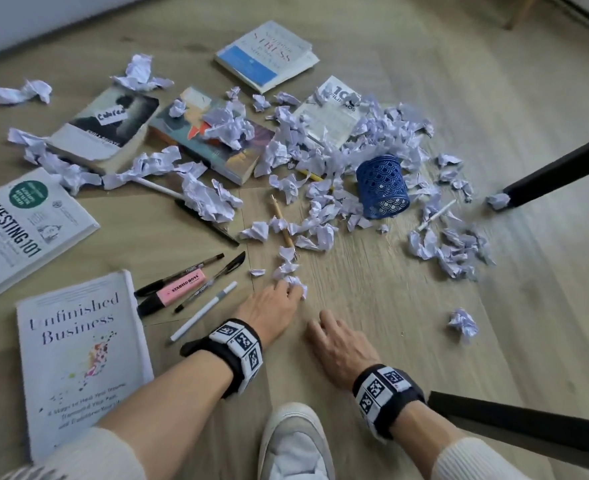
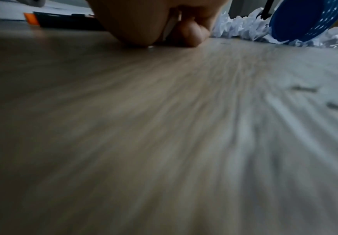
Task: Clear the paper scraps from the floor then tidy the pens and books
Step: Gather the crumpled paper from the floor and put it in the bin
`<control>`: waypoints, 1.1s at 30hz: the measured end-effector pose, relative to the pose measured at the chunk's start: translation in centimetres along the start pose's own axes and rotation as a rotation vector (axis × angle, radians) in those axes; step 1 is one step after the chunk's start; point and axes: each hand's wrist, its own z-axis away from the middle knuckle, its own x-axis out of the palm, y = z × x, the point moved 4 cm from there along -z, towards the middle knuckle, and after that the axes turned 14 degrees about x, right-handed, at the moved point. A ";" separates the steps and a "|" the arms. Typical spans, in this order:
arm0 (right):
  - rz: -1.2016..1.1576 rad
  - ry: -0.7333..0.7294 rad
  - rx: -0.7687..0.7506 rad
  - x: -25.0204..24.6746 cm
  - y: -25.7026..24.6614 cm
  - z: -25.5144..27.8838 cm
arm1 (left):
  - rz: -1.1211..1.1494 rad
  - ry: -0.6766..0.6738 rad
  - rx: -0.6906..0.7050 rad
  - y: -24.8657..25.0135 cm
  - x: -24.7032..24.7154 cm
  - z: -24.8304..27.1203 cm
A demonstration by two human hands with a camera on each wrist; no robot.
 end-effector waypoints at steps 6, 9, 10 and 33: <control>-0.320 -0.055 0.712 -2.9 6.1 -2.2 | -0.009 0.229 -0.226 -2.1 -2.5 -2.0; -0.437 0.098 1.100 -5.3 12.4 -1.1 | -0.092 0.236 -0.306 -1.9 -3.7 -3.9; -0.366 0.153 1.153 -5.9 14.1 -0.3 | -0.104 0.217 -0.357 -1.9 -3.6 -4.4; -0.436 0.447 1.446 -5.2 27.8 -6.0 | 0.101 0.462 -0.469 -3.6 -4.2 -10.8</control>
